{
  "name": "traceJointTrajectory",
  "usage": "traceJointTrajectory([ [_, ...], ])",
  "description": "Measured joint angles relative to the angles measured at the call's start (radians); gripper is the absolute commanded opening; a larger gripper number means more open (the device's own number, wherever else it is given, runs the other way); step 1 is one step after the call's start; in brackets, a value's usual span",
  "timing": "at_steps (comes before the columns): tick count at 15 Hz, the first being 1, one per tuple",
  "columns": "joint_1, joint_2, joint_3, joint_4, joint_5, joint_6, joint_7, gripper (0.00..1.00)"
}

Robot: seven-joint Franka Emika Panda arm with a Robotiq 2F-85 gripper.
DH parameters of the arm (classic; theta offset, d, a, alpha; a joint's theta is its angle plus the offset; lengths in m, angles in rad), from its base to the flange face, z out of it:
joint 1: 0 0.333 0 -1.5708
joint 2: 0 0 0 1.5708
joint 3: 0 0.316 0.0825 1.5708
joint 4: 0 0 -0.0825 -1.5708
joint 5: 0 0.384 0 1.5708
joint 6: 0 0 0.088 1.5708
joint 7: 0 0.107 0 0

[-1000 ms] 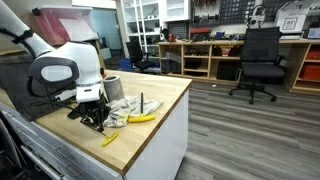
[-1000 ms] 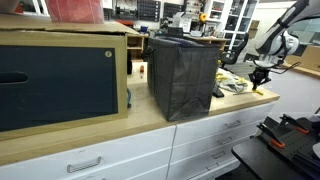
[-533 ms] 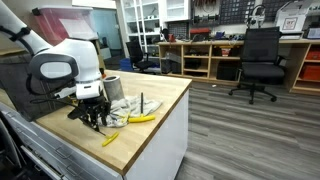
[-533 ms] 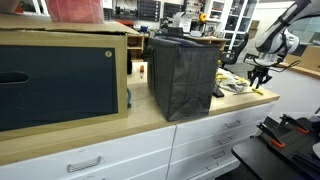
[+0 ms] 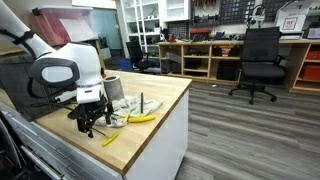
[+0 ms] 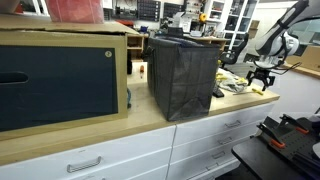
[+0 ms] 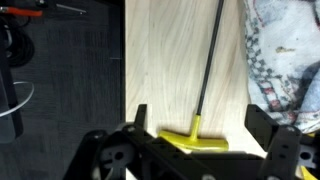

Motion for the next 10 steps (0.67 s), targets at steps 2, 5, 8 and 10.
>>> traceJointTrajectory([
  [2, -0.002, 0.007, 0.0, 0.003, 0.001, -0.002, 0.0, 1.0],
  [5, -0.014, 0.026, -0.001, 0.01, 0.002, -0.006, 0.0, 1.0],
  [8, -0.031, 0.052, -0.003, 0.019, 0.007, -0.009, 0.0, 0.91],
  [10, -0.04, 0.069, -0.003, 0.031, 0.008, -0.011, 0.0, 0.66],
])
